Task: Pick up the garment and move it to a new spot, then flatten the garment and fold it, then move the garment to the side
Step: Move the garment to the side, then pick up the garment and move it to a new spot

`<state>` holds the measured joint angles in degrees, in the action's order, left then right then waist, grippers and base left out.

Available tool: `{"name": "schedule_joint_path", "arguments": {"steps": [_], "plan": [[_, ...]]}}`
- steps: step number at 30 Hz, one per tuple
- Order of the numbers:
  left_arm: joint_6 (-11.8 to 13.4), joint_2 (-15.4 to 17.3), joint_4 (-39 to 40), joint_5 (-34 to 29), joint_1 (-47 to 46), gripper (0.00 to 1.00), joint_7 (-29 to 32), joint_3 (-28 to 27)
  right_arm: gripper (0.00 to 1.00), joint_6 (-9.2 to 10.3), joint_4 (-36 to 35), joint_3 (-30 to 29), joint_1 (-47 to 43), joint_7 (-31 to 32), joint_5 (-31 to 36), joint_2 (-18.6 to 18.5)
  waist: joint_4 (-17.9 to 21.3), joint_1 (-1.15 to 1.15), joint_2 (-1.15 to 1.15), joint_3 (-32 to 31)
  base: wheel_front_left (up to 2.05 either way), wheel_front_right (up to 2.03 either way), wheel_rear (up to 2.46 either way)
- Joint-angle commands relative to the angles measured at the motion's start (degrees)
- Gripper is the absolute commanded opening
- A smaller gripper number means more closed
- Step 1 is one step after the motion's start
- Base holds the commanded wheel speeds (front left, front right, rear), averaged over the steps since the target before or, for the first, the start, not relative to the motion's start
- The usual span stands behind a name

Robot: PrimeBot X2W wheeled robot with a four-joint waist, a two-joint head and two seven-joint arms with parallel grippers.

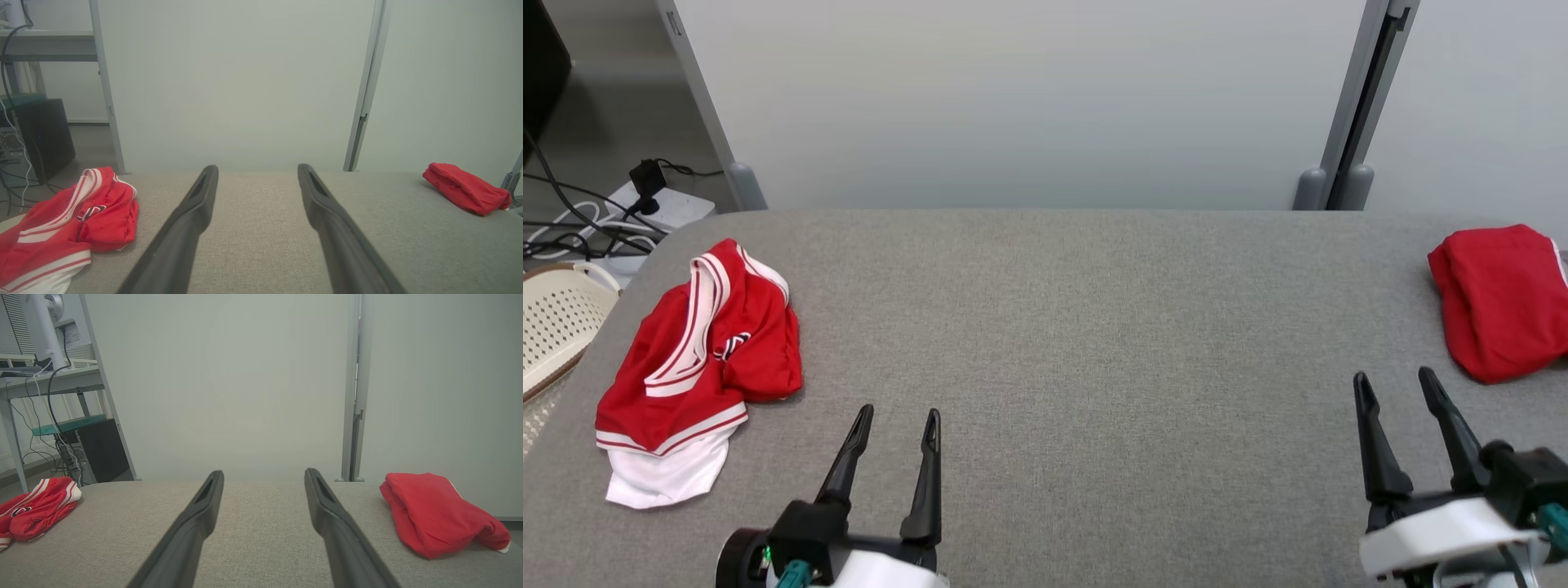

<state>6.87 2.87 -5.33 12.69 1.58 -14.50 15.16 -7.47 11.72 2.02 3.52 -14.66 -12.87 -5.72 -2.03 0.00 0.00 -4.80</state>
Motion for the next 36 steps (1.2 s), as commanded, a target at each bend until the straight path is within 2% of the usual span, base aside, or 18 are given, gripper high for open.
{"name": "schedule_joint_path", "arguments": {"steps": [1,9,36], "plan": [[-0.3,0.2,1.6,-0.4,-1.1,1.00,-0.5,-2.3,1.00,-0.02,-2.2,1.0,0.4,-0.3,0.8,-0.2,0.0,0.00,0.00,-0.4,0.00,0.00,0.00],[-0.6,0.0,1.9,-0.2,1.7,1.00,-0.5,-4.4,1.00,-0.02,-4.6,0.3,-5.2,-0.3,1.0,1.0,0.8,0.00,0.00,-1.1,0.00,0.00,0.00],[-0.2,0.0,1.2,0.6,0.9,1.00,-0.5,-4.0,1.00,-0.02,-3.8,0.8,-5.3,-0.3,0.3,0.9,1.8,0.00,0.00,-0.5,0.00,0.00,0.00]]}}
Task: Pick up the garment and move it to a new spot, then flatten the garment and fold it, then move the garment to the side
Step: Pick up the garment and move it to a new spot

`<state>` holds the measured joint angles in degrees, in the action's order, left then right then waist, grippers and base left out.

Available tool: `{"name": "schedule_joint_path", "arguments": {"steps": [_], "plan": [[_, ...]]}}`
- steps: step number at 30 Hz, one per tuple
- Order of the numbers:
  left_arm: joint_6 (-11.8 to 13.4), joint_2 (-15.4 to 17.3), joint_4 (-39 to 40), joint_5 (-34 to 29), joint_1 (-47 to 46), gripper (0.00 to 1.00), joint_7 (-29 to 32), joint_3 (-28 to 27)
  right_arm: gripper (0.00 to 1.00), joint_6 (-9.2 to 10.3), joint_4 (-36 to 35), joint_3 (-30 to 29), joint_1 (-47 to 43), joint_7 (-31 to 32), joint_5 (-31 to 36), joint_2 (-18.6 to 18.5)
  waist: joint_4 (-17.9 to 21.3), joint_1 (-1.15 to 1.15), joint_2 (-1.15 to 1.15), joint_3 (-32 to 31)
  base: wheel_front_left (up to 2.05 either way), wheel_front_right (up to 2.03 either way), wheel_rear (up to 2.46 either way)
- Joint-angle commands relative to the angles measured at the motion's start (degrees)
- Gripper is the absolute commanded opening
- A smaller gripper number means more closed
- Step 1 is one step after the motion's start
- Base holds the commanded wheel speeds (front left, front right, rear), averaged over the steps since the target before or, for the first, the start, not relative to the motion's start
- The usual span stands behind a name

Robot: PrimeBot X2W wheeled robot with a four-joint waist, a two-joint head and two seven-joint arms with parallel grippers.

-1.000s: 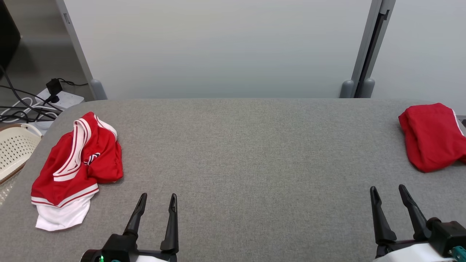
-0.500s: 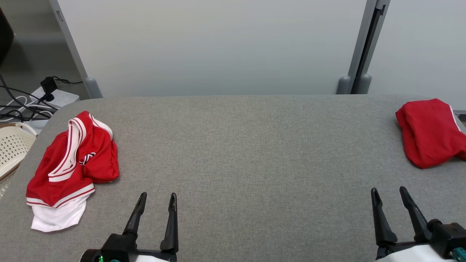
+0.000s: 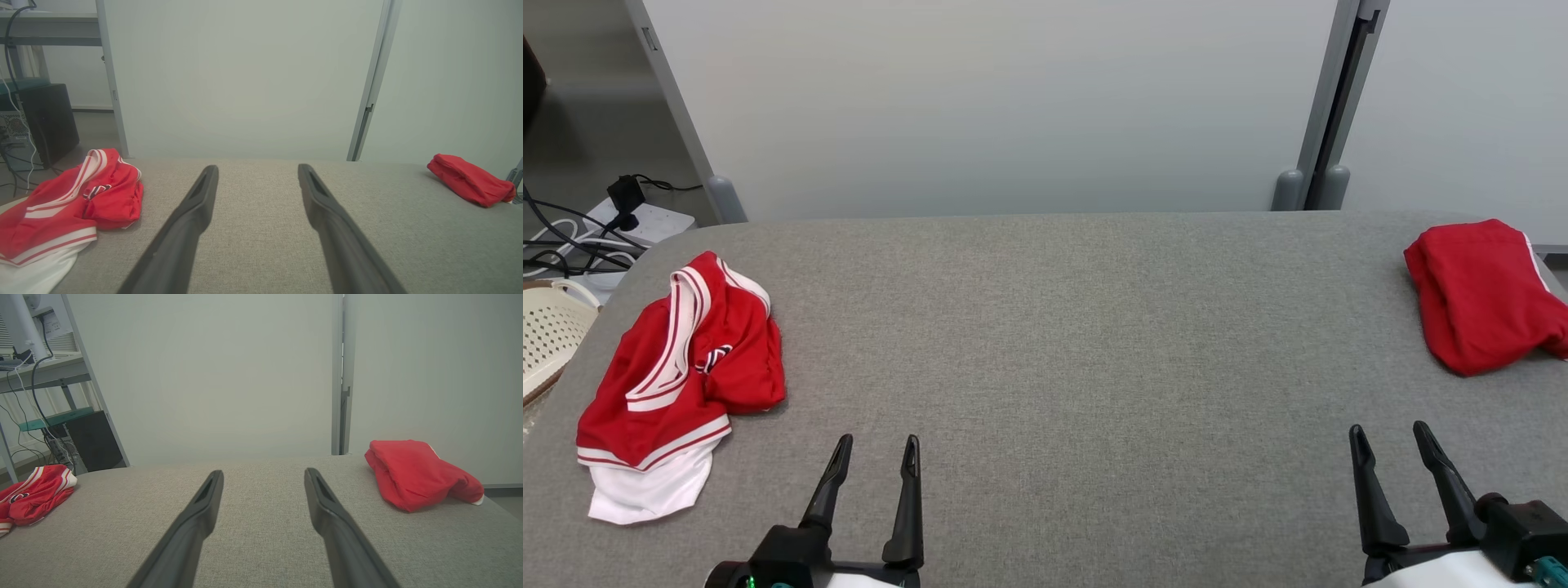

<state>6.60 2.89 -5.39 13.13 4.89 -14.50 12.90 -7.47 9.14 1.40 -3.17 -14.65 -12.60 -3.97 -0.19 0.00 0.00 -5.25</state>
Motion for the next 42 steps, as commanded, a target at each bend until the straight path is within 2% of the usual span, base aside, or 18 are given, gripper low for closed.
{"name": "schedule_joint_path", "arguments": {"steps": [1,10,33,42], "plan": [[0.1,0.0,1.2,0.2,-2.4,1.00,-0.5,-1.7,1.00,-0.02,-1.1,1.4,1.4,-0.3,0.0,-0.9,-0.1,0.00,0.00,0.0,0.00,0.00,0.00],[0.8,0.0,1.5,0.0,-3.2,1.00,-0.5,-1.7,1.00,-0.02,-0.8,2.4,1.7,-0.3,-0.4,-0.6,-3.4,0.00,0.00,0.2,0.00,0.00,0.00],[1.9,0.0,4.7,-0.8,-3.4,1.00,-0.5,-3.3,1.00,-0.02,-2.1,4.3,2.4,-0.3,-2.2,0.1,-20.4,0.00,0.00,1.6,0.00,0.00,0.00],[2.1,0.0,3.7,-0.8,-2.8,1.00,-0.5,-3.9,1.00,-0.02,-1.8,5.0,2.2,-0.3,-2.4,0.2,-23.7,0.00,0.00,1.5,0.00,0.00,0.00]]}}
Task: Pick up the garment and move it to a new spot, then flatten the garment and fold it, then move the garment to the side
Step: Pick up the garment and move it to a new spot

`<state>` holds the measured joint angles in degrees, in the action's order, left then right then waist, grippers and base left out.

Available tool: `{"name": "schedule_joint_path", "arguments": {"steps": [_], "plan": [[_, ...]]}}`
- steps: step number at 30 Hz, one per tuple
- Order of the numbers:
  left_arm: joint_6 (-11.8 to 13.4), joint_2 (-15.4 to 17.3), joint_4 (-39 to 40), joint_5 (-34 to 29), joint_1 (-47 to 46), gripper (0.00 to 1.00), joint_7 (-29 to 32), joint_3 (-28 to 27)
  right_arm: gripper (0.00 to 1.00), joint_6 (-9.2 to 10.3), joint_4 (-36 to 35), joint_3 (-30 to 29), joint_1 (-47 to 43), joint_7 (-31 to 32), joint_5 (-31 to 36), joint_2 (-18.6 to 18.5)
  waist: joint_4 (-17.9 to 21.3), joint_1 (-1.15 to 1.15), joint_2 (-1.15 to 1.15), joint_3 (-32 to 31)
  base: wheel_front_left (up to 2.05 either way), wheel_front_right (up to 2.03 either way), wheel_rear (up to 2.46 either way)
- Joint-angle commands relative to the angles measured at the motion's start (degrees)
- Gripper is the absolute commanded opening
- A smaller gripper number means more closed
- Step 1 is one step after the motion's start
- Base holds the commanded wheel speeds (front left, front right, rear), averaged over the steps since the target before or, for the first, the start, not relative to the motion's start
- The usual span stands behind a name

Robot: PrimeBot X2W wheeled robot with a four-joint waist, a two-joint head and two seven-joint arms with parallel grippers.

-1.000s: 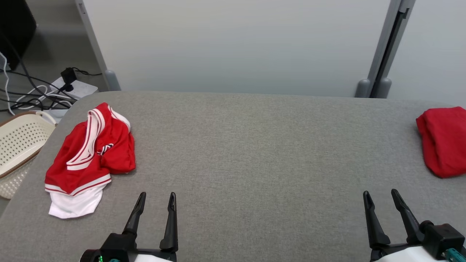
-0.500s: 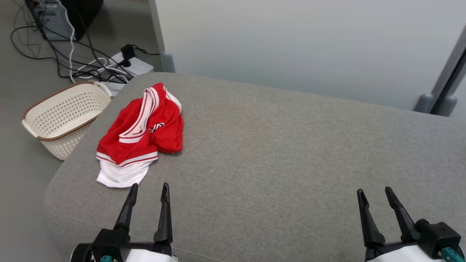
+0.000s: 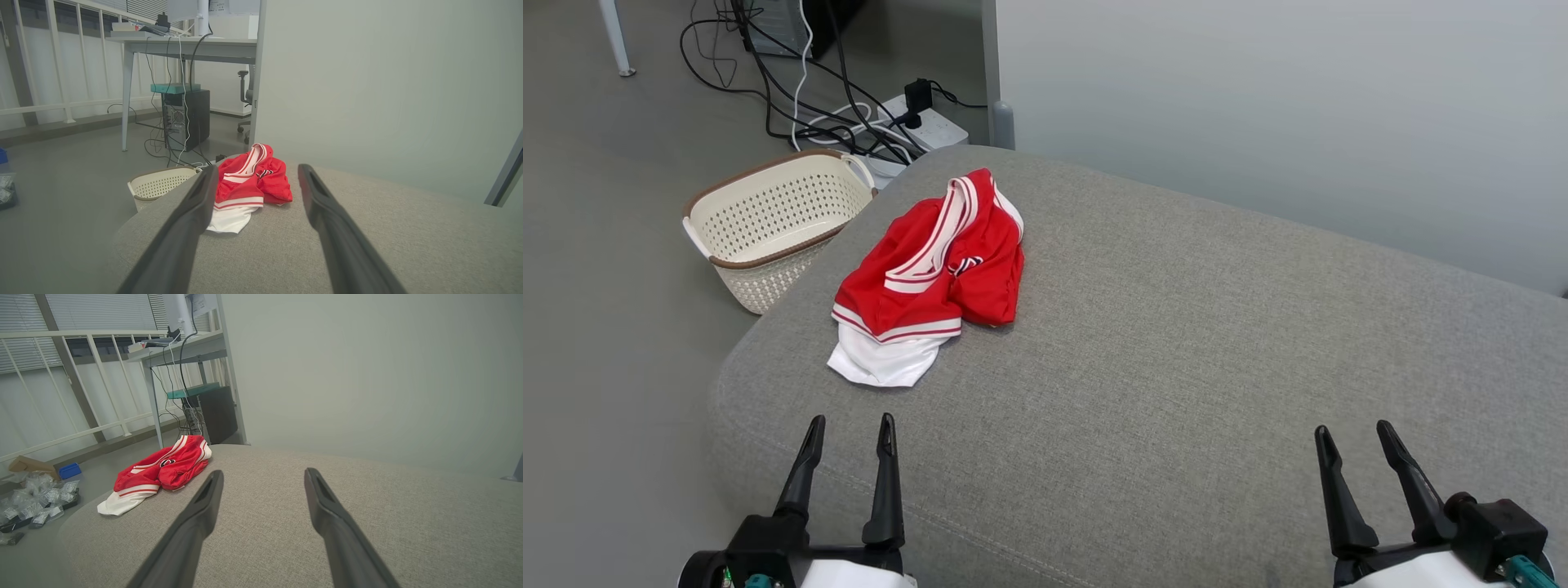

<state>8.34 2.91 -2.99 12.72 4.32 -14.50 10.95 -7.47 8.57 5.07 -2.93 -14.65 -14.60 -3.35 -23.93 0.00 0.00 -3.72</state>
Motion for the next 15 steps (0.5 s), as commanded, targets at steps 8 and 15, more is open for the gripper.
{"name": "schedule_joint_path", "arguments": {"steps": [8,15], "plan": [[0.9,0.0,0.8,0.2,-2.1,1.00,-0.5,-1.9,1.00,-0.02,-0.9,1.7,1.8,-0.3,-0.5,-0.9,-0.3,0.00,0.00,0.3,0.00,0.00,0.00],[1.7,0.0,0.0,1.6,-3.2,1.00,-0.5,-2.3,1.00,-0.02,-0.9,2.5,2.1,-0.3,-0.8,-2.3,0.0,0.00,0.00,1.9,0.00,0.00,0.00]]}}
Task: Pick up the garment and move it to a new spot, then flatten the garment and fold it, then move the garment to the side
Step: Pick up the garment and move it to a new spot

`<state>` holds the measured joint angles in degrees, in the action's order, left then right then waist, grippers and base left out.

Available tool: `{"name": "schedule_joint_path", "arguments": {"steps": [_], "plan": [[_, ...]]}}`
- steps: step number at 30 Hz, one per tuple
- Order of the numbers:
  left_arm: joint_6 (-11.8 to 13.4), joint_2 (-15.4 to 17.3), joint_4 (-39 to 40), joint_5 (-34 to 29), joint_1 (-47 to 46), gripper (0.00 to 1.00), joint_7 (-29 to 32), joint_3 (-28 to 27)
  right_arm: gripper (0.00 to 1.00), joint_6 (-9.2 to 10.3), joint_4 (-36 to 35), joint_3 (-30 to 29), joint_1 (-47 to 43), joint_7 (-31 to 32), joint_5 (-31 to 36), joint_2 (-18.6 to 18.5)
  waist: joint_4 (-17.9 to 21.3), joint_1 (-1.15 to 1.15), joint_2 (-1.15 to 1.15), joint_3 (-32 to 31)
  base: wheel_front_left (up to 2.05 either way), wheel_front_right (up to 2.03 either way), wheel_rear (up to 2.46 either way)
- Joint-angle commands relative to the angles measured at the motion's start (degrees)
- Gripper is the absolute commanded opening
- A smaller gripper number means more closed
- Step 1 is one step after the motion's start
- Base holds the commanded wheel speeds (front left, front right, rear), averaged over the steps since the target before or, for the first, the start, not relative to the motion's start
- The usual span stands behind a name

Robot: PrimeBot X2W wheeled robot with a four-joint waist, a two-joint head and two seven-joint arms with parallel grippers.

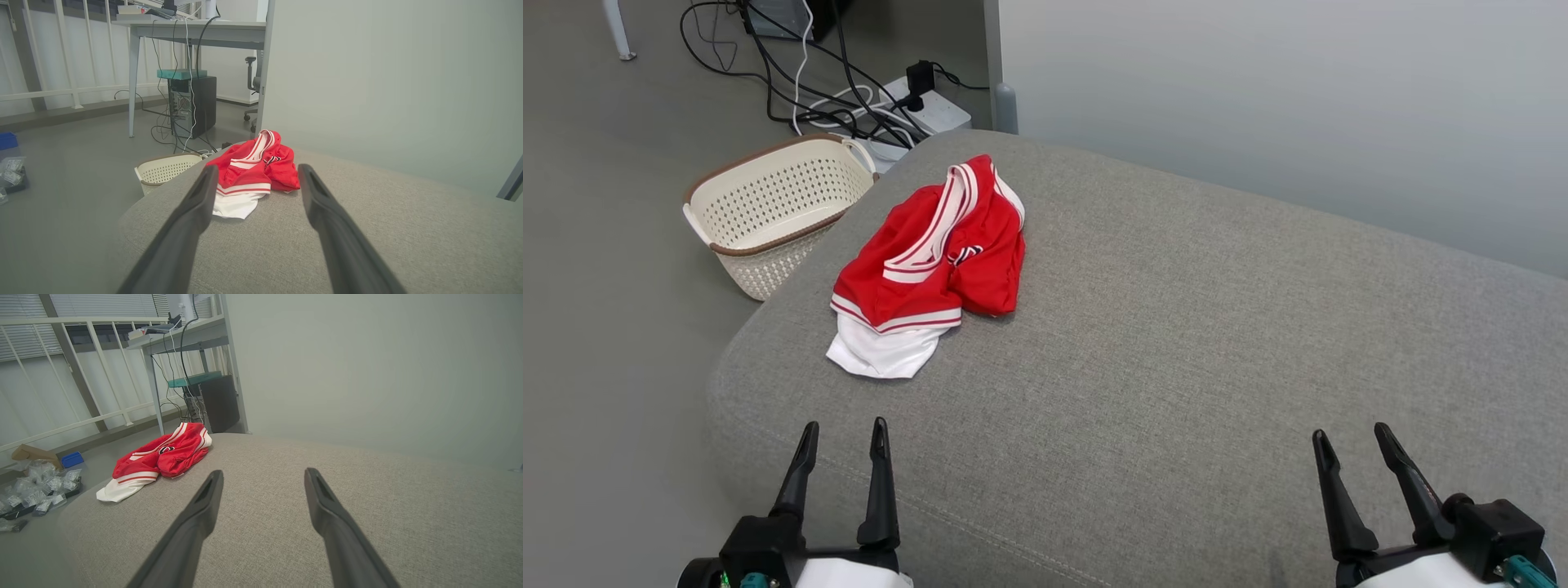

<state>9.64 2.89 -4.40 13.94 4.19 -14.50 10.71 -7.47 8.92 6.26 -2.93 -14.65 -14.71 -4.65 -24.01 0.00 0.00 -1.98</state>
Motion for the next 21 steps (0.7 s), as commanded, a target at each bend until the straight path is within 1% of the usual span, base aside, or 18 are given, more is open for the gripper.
{"name": "schedule_joint_path", "arguments": {"steps": [1,8,16,21], "plan": [[0.6,0.0,1.3,0.7,-3.5,1.00,-0.5,-2.1,1.00,-0.02,-1.3,1.5,2.2,-0.3,-0.7,-1.3,0.1,0.00,0.00,0.6,0.00,0.00,0.00],[2.0,0.0,0.6,3.4,-7.8,1.00,-0.5,-2.5,1.00,-0.02,-2.1,2.9,5.1,-0.3,-0.7,-4.3,1.1,0.00,0.00,6.3,0.00,0.00,0.00],[4.3,0.0,-1.7,6.7,-16.8,1.00,-0.5,-4.0,1.00,-0.02,-2.5,5.0,10.6,-0.3,-0.6,-9.5,2.4,0.00,0.00,14.5,0.00,0.00,0.00],[3.4,0.0,-5.5,9.4,-24.2,1.00,-0.5,-6.2,1.00,-0.02,-2.9,6.7,13.8,-0.3,-0.8,-12.7,3.2,0.00,0.00,19.0,0.00,0.00,0.00]]}}
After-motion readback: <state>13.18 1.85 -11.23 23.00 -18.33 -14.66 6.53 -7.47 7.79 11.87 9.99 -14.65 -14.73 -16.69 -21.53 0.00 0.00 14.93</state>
